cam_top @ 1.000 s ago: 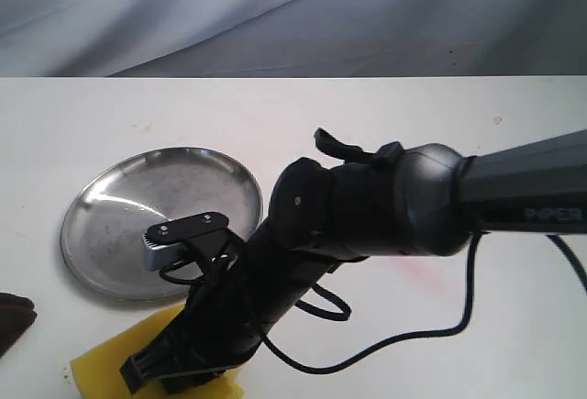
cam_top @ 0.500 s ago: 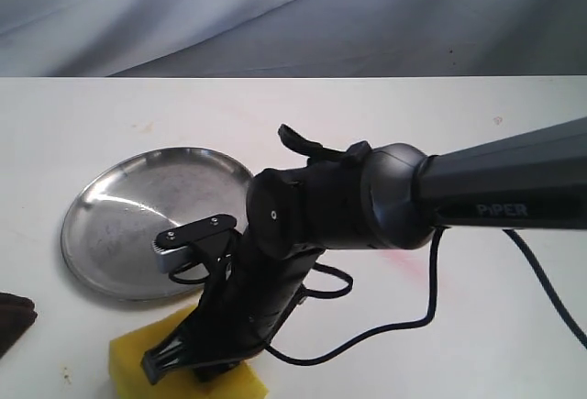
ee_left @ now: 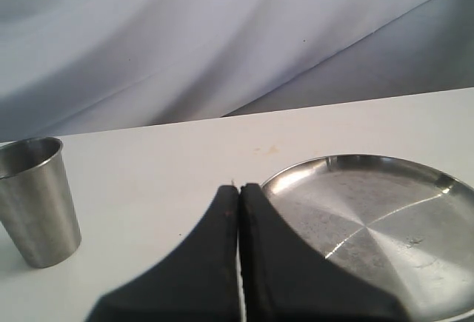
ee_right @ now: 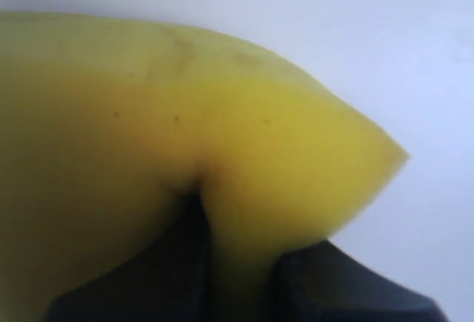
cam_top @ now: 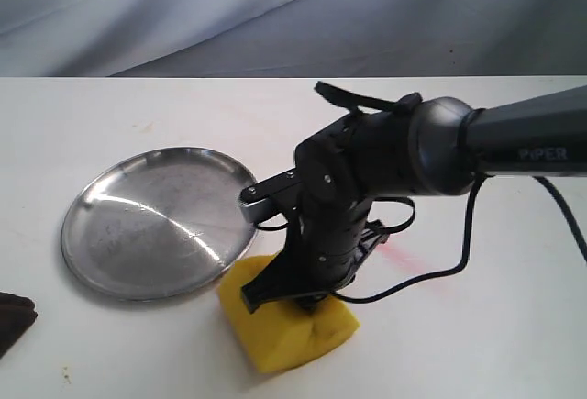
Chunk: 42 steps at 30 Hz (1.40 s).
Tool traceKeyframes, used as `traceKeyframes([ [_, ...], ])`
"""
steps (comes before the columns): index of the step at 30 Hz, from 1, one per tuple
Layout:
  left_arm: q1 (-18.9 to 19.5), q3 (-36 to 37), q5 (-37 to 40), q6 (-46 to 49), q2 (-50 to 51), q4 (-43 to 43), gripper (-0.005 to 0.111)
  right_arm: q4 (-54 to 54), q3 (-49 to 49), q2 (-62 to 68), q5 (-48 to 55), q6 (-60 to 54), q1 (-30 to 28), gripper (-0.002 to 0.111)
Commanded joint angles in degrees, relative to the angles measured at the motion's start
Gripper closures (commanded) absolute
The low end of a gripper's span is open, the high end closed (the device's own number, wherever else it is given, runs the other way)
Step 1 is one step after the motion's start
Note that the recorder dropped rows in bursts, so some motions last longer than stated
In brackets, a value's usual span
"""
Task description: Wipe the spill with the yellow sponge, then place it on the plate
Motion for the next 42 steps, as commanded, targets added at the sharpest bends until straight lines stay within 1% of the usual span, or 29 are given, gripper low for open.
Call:
traceKeyframes([
  [1, -0.3, 0.3, -0.3, 0.0, -0.2, -0.2, 0.107, -8.0, 1.0, 1.6, 5.7, 0.4, -5.2, 0.108],
  [5, -0.3, 0.3, -0.3, 0.0, -0.2, -0.2, 0.107, -8.0, 1.0, 1.0, 6.0, 0.4, -7.1, 0.108],
  [7, -0.3, 0.3, -0.3, 0.0, -0.2, -0.2, 0.107, -7.3, 1.0, 1.1, 6.0, -0.2, -6.8, 0.108],
  [9, -0.3, 0.3, -0.3, 0.0, -0.2, -0.2, 0.107, -4.1, 1.0, 1.1, 6.0, -2.8, -5.0, 0.108],
  [13, -0.3, 0.3, -0.3, 0.0, -0.2, -0.2, 0.107, 2.0, 1.0, 1.1, 4.1, -6.8, 1.0, 0.108],
  [18, -0.3, 0.3, -0.3, 0.0, -0.2, -0.2, 0.107, 4.4, -0.8, 1.2, 3.2, -8.1, 8.3, 0.108],
  [20, -0.3, 0.3, -0.3, 0.0, -0.2, -0.2, 0.107, 4.6, -3.1, 1.2, 3.5, -8.1, 11.1, 0.108],
  [21, -0.3, 0.3, -0.3, 0.0, -0.2, -0.2, 0.107, 4.9, -6.0, 1.2, 4.0, -8.1, 13.4, 0.108],
  [22, -0.3, 0.3, -0.3, 0.0, -0.2, -0.2, 0.107, 4.9, -7.5, 1.2, 4.2, -8.3, 14.4, 0.108],
  [23, -0.3, 0.3, -0.3, 0.0, -0.2, -0.2, 0.107, 4.9, -11.2, 1.9, 6.1, -9.2, 16.4, 0.108],
  [26, -0.3, 0.3, -0.3, 0.0, -0.2, -0.2, 0.107, 4.7, -18.1, 5.9, 13.1, -11.0, 18.5, 0.108],
  [28, -0.3, 0.3, -0.3, 0.0, -0.2, -0.2, 0.107, 4.2, -20.6, 8.6, 14.9, -11.6, 18.5, 0.108],
  [31, -0.3, 0.3, -0.3, 0.0, -0.2, -0.2, 0.107, -5.4, -20.6, 9.2, 17.7, -7.5, 16.4, 0.108],
  [34, -0.3, 0.3, -0.3, 0.0, -0.2, -0.2, 0.107, -15.8, -20.4, 9.1, 24.5, -3.6, 12.5, 0.108],
  [36, -0.3, 0.3, -0.3, 0.0, -0.2, -0.2, 0.107, -19.9, -18.6, 9.0, 24.8, -1.1, 8.9, 0.108],
  [42, -0.3, 0.3, -0.3, 0.0, -0.2, -0.2, 0.107, -21.9, -14.8, 9.0, 23.4, 2.9, -0.7, 0.108],
])
